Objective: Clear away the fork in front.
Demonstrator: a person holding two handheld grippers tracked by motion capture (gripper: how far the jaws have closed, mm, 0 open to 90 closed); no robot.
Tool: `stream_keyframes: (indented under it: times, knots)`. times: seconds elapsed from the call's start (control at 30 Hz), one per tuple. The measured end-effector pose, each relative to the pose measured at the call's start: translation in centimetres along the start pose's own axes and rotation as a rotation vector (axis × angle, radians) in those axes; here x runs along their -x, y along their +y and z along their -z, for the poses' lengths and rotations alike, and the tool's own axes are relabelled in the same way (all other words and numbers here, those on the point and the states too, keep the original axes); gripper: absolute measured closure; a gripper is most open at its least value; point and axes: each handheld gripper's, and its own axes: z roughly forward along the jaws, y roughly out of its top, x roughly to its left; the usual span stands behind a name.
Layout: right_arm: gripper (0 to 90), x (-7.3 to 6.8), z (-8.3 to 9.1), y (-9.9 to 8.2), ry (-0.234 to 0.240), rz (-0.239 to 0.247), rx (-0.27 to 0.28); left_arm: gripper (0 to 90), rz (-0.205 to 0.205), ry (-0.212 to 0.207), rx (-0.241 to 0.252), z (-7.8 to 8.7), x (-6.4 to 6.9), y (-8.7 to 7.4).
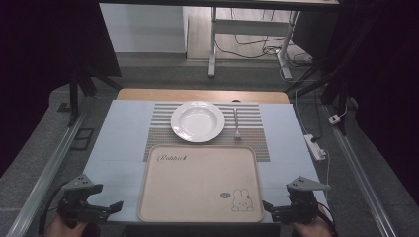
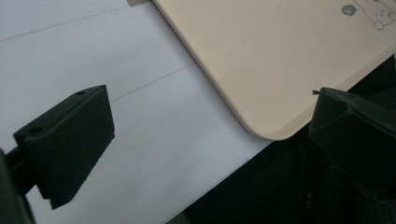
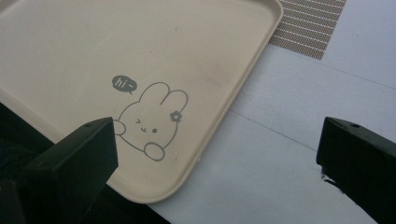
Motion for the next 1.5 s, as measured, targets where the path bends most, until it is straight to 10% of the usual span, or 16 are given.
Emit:
stream_keyframes:
  times: [1.5]
  knots:
    - [0.0, 0.2, -4.3, 2.6, 0.018, 0.127, -0.048, 1.0, 0.012, -0.002, -0.004, 0.0, -0.1, 0.0]
